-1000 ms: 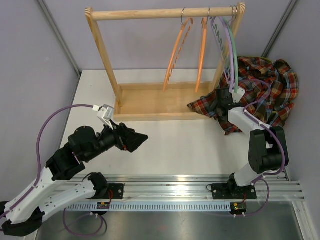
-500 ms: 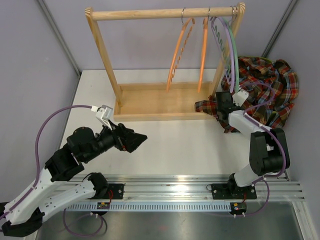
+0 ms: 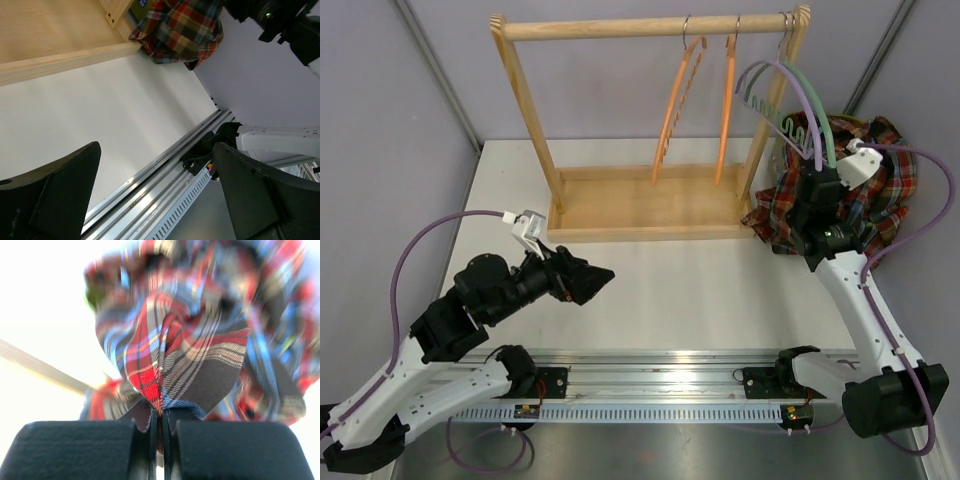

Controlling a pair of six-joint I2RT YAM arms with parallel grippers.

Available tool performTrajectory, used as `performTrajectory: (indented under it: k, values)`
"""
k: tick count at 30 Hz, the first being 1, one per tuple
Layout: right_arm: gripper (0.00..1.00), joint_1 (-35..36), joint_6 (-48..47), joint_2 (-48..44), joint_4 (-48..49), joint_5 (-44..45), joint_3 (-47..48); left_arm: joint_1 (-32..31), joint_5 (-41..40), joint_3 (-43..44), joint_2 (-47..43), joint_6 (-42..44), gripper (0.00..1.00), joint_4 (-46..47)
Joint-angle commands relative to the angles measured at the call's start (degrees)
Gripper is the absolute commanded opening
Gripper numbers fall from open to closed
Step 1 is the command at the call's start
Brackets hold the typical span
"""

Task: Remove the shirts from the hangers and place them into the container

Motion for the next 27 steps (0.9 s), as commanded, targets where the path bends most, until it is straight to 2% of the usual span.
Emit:
performTrajectory:
  k: [1,5,9,13,16,21,27]
  values:
    - [0.00,-0.06,-8.70,-1.00,4.79,7.60,5.76,0.14,0.49,0.54,0.91,-0.72,0.99,3.24]
    - [0.00,-0.50,-10.20,0.85,3.91,7.87,11.13,0.14,1.55,0.97,0.82,-0.98,0.99,2.55]
    - [0.00,-1.12,-10.64,1.29,4.00,10.67,10.52,0.14,1.02,1.33,0.03,-1.07,0.99,1.84]
    - [0.00,-3.75,-9.94,-3.09,4.53,13.32,7.71,0.14,1.11,1.50,0.03,-1.07,0.99,1.05]
    - [0.00,-6.21,-8.45,-6.43,1.29,13.41,6.74,0.14,1.11,1.59,0.73,-1.07,0.99,1.40]
    - [0.00,-6.48,-8.44,-14.15,-2.15,12.79,2.88,0.14,1.80,1.50,2.22,-1.16,0.99,2.98]
    - [0.00,-6.57,-7.74,-18.13,-6.19,13.58,-0.28,0.14,2.95,1.85,3.63,-1.24,0.99,3.69]
